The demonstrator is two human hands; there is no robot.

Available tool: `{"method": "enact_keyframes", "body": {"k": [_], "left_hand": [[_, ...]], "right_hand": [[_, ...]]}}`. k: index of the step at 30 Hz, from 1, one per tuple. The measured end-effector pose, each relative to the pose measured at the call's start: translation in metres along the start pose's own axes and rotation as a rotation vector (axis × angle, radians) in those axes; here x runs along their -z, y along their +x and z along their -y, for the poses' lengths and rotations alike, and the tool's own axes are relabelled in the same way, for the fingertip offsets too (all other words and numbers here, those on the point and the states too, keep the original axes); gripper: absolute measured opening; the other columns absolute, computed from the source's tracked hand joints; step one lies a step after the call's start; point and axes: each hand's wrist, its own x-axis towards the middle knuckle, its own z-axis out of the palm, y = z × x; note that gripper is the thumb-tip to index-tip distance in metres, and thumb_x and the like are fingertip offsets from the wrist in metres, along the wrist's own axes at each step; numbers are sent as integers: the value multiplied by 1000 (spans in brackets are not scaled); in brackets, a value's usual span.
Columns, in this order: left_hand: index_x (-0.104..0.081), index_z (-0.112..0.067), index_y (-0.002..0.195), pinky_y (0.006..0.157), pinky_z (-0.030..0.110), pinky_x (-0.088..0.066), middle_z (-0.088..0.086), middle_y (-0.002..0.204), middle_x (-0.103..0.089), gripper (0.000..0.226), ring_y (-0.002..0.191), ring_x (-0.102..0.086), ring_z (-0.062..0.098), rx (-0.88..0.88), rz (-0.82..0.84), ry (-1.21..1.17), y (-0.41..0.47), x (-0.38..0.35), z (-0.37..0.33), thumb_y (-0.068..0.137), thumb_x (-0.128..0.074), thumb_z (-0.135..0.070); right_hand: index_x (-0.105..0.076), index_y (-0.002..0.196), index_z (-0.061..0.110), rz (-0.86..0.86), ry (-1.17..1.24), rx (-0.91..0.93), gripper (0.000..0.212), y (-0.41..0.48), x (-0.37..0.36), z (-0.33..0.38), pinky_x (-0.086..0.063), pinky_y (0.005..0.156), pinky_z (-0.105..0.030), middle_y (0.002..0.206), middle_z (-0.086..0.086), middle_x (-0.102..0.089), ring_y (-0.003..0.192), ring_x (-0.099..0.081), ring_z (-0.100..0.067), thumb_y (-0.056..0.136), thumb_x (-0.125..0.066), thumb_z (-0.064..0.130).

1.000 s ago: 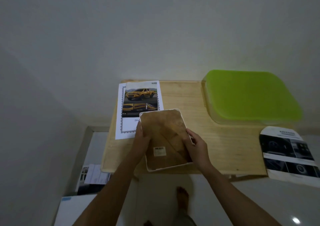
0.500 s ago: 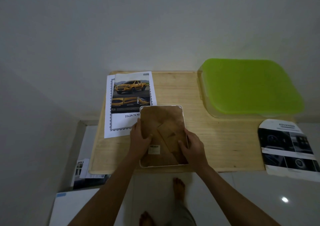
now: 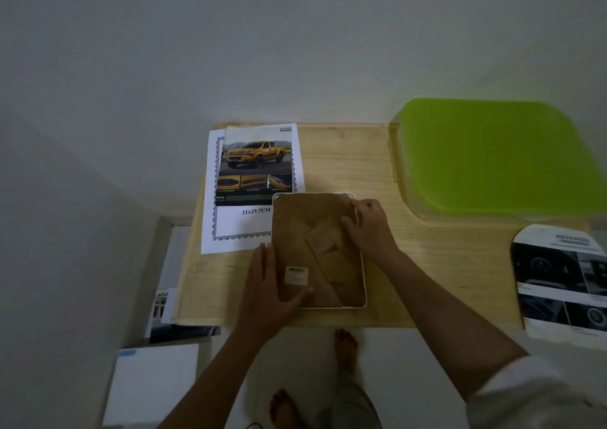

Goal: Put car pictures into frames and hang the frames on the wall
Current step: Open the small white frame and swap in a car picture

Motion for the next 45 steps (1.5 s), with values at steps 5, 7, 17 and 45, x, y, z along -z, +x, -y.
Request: {"method": "enact_keyframes", "body": {"k": [5, 7, 17, 45], "left_hand": [[23, -24, 141, 116, 32, -4, -2, 155, 14, 124, 142, 11, 11, -64, 34, 150, -6, -4, 11, 57, -40, -90], [24, -24, 139, 116, 31, 0, -6, 151, 18, 123, 140, 14, 8, -60, 23, 154, -6, -3, 10, 56, -39, -90], [21, -21, 140, 115, 30, 1, -4, 151, 17, 123, 139, 15, 7, -58, 8, 180, -7, -3, 7, 55, -33, -92], [23, -20, 139, 114, 29, 3, 5, 157, 7, 124, 138, 14, 7, -55, -18, 206, -5, -4, 6, 55, -31, -93]], "right_hand": [[-47, 131, 12, -51, -22, -32, 49, 8, -11, 8, -28, 87, -23, 119, -18, -46, 111, -42, -30, 85, -61, 18], [-48, 129, 12, -59, -6, -52, 48, 9, -12, 10, -28, 88, -24, 119, -18, -45, 112, -41, -30, 84, -62, 19], [-52, 118, 7, -56, 44, -124, 47, 21, -5, 18, -30, 91, -22, 121, -14, -39, 116, -38, -25, 78, -71, 22], [-33, 143, 19, -29, 364, -176, 58, -39, -5, 8, -49, 89, -31, 127, -9, -58, 102, -55, -14, 90, -57, 13]]}}
